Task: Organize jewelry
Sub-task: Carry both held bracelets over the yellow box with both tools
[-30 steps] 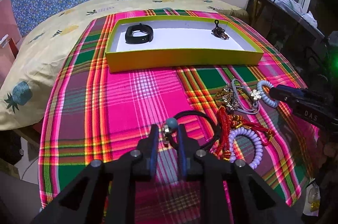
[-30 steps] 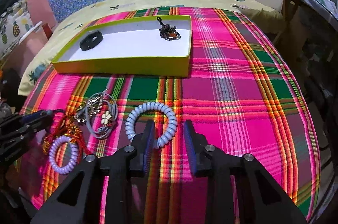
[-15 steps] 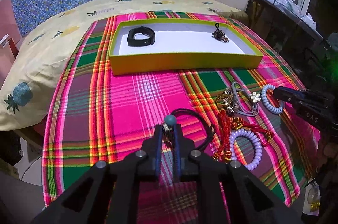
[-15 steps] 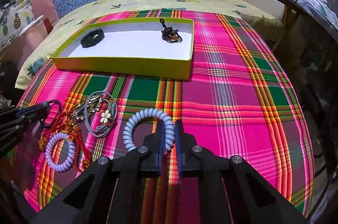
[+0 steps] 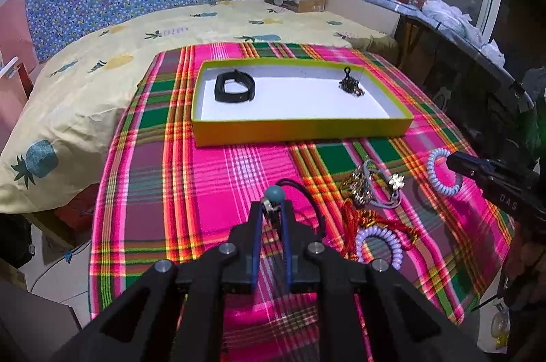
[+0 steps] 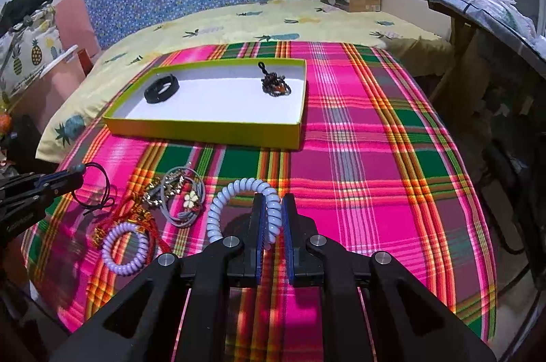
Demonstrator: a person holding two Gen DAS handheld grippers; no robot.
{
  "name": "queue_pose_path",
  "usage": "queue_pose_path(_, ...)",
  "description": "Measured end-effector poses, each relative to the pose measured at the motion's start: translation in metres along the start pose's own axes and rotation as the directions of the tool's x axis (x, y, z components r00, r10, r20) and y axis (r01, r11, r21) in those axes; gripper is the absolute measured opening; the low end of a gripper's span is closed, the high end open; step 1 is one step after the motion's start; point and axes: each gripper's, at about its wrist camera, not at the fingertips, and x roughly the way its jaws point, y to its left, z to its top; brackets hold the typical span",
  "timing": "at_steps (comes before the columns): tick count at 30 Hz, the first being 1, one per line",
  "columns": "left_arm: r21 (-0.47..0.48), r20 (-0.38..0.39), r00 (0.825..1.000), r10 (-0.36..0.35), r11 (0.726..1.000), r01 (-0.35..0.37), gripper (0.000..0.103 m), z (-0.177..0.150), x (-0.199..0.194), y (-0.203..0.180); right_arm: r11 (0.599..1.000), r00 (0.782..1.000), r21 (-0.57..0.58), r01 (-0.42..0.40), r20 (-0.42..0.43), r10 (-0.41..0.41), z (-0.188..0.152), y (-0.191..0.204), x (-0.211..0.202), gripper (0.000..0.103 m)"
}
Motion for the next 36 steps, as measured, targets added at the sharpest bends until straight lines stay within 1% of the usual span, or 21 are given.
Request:
queue_pose_path(9, -0.005, 0.049, 0.999, -0.001, 1.0, 0.001, 0.011, 0.026, -0.007, 0.007, 1.0, 0.999, -0.021, -0.015, 0.039, 0.016, 0.018, 0.008, -0.007, 0.01)
queue_pose_path(17, 0.001, 0.088, 0.996, 0.014, 1.0, -0.014, 0.011, 0.058, 0.0, 0.012, 0.999, 0.997, -0.036, -0.021, 0.07, 0.023, 0.045, 0.01, 0.001, 0.01)
queue_pose_path(22, -0.003, 0.09, 0.996, 0.023, 1.0, -0.023, 0.011, 0.075, 0.012, 0.018, 0.999, 0.997, -0.041, -0.019, 0.079, 0.022, 0.061, 0.01, 0.012, 0.01)
queue_pose_path(27, -0.012, 0.075, 0.997, 0.033, 0.999, -0.032, 0.011, 0.087, 0.029, 0.026, 0.999, 0.997, -0.044, -0.01, 0.072, 0.013, 0.077, 0.005, 0.03, 0.01)
queue_pose_path(32, -0.013, 0.049, 0.998, 0.042, 0.999, -0.042, 0.011, 0.095, 0.05, 0.031, 0.999, 0.999, -0.043, -0.002, 0.047, 0.004, 0.09, -0.001, 0.053, 0.01)
queue_pose_path(36, -0.017, 0.024, 0.999, 0.047, 0.999, -0.046, 0.011, 0.097, 0.065, 0.034, 0.999, 1.0, -0.048, 0.003, 0.022, -0.002, 0.093, -0.002, 0.07, 0.01)
